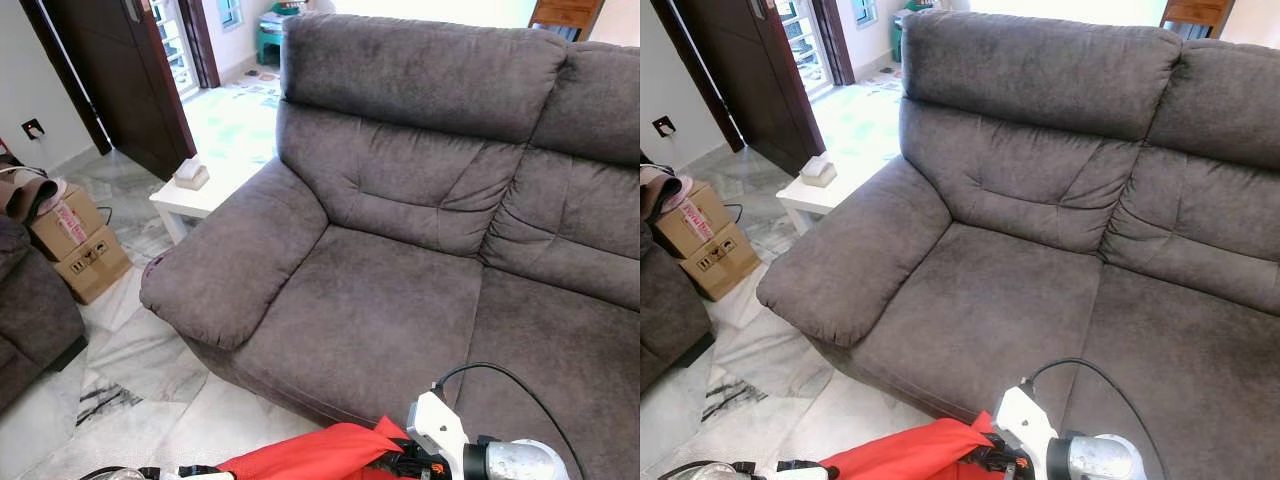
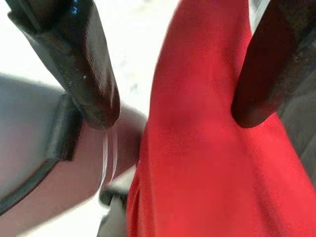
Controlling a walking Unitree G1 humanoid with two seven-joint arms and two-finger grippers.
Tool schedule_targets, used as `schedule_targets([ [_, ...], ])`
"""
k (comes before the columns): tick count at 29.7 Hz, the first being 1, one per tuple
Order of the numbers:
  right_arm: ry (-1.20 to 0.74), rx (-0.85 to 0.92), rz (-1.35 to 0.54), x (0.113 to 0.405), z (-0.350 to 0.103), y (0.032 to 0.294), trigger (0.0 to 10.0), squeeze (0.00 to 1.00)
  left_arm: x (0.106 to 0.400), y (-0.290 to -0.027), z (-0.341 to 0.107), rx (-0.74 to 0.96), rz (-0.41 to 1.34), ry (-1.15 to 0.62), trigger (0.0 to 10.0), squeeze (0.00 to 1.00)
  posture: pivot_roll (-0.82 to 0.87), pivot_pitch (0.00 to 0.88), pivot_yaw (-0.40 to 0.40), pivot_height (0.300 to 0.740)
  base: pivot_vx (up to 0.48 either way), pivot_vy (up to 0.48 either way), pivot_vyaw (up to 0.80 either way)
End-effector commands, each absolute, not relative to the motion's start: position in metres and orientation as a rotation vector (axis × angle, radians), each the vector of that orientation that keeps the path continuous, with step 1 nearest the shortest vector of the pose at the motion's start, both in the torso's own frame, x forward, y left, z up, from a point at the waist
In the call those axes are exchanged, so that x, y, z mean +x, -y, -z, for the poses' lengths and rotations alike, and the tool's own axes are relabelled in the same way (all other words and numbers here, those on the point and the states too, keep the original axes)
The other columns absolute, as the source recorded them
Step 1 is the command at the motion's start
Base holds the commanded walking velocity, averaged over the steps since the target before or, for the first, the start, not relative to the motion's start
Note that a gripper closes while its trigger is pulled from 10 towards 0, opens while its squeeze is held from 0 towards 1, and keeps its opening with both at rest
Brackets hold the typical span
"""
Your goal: Move the pillow to the sofa from floor
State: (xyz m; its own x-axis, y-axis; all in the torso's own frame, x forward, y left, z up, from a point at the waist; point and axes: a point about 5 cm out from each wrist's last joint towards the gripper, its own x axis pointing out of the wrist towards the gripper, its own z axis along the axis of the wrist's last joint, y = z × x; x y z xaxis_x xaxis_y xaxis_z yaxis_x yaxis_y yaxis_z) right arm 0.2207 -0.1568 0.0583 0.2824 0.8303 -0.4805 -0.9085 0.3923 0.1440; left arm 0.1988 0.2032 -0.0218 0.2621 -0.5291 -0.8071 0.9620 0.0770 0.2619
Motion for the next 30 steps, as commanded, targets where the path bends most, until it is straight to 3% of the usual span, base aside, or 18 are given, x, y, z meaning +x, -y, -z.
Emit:
schedule_targets([
  [1, -0.378, -0.172, -1.224, 0.23, -0.084, 0.143, 10.0, 0.0, 0.188, -0.214, 0.03, 0.928, 1.226, -0.661, 10.0, 0.0, -0.01, 0.098, 0.054, 0.74, 0.0, 0.0, 0.0],
  [6, -0.373, -0.176, -1.227, 0.23, -0.085, 0.143, 10.0, 0.0, 0.197, -0.22, 0.031, 1.039, 1.095, -0.609, 10.0, 0.0, -0.01, 0.097, 0.054, 0.74, 0.0, 0.0, 0.0],
  [20, -0.355, -0.179, -1.245, 0.23, -0.09, 0.14, 10.0, 0.0, 0.204, -0.212, 0.034, 0.975, 0.978, -0.525, 10.0, 0.0, -0.01, 0.095, 0.051, 0.74, 0.0, 0.0, 0.0],
  [30, -0.349, -0.175, -1.263, 0.227, -0.094, 0.14, 10.0, 0.0, 0.232, -0.21, 0.021, 1.091, 0.801, -0.396, 10.0, 0.0, -0.02, 0.1, 0.047, 0.74, 0.0, 0.0, 0.0],
])
